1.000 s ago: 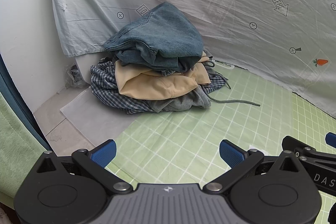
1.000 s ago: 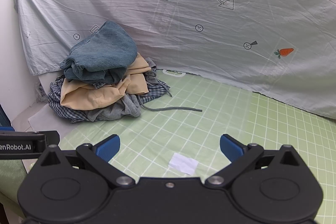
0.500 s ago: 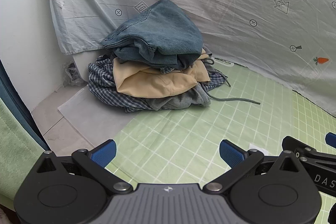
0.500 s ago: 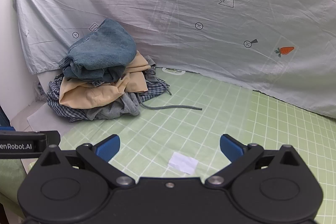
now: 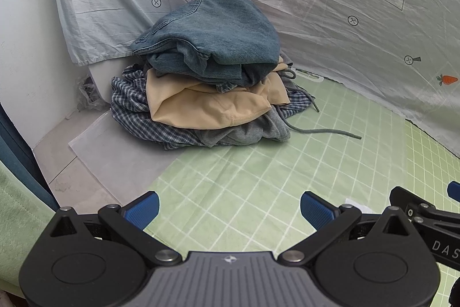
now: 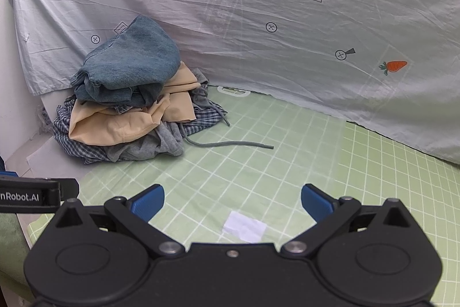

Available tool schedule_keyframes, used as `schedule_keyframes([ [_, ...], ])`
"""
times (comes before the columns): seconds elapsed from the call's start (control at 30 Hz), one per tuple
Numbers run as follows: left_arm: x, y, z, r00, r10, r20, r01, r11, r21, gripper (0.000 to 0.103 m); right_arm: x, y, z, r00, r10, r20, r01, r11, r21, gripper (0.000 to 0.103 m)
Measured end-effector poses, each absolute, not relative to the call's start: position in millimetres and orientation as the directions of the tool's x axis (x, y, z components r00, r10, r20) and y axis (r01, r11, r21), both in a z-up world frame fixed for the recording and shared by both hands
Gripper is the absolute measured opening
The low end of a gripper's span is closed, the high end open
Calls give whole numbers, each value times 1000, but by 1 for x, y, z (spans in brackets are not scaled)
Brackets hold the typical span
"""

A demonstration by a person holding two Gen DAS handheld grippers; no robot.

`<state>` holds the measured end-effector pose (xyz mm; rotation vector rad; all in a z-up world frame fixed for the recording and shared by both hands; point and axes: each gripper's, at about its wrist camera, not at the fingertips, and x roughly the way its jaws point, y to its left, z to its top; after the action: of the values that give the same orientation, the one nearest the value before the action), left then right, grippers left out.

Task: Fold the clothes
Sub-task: 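Grasp the blue jeans on top of the pile with both grippers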

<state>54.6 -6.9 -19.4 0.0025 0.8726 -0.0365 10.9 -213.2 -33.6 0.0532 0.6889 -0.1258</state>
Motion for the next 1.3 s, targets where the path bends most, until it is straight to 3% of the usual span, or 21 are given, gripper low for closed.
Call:
schedule_keyframes([
  [0.23, 120, 22, -15, 617, -86, -782, -32, 990, -134, 103, 70, -221, -34, 755, -93, -649, 111, 994, -13, 102],
  [0.53, 234, 87, -26, 606, -303, -735, -205, 834, -513, 100, 216, -202, -23, 738, 51, -673, -84, 996, -16, 94],
  [0.67, 284, 110, -34, 632, -345, -694, -258, 751, -608, 92, 292, -190, -28, 686, 192, -701, -165, 980, 107, 74],
  [0.8, 325, 125, -50, 623, -367, -691, -322, 685, -654, 85, 358, -186, -44, 620, 359, -698, -206, 932, 297, 73],
  [0.9, 344, 132, -62, 598, -396, -697, -369, 636, -678, 84, 390, -194, -66, 554, 519, -651, -159, 834, 529, 70],
  [0.97, 350, 133, -64, 587, -403, -702, -361, 646, -672, 84, 403, -198, -80, 527, 592, -610, -108, 758, 643, 54],
  [1.03, 353, 133, -64, 578, -404, -709, -345, 667, -661, 82, 407, -194, -86, 527, 615, -587, -112, 735, 669, 45],
  [1.17, 352, 130, -62, 576, -377, -725, -338, 698, -631, 72, 389, -168, -74, 592, 543, -596, -201, 815, 544, 19],
  [1.3, 344, 121, -47, 589, -323, -741, -339, 734, -589, 57, 352, -145, -51, 686, 445, -576, -277, 891, 359, 12],
])
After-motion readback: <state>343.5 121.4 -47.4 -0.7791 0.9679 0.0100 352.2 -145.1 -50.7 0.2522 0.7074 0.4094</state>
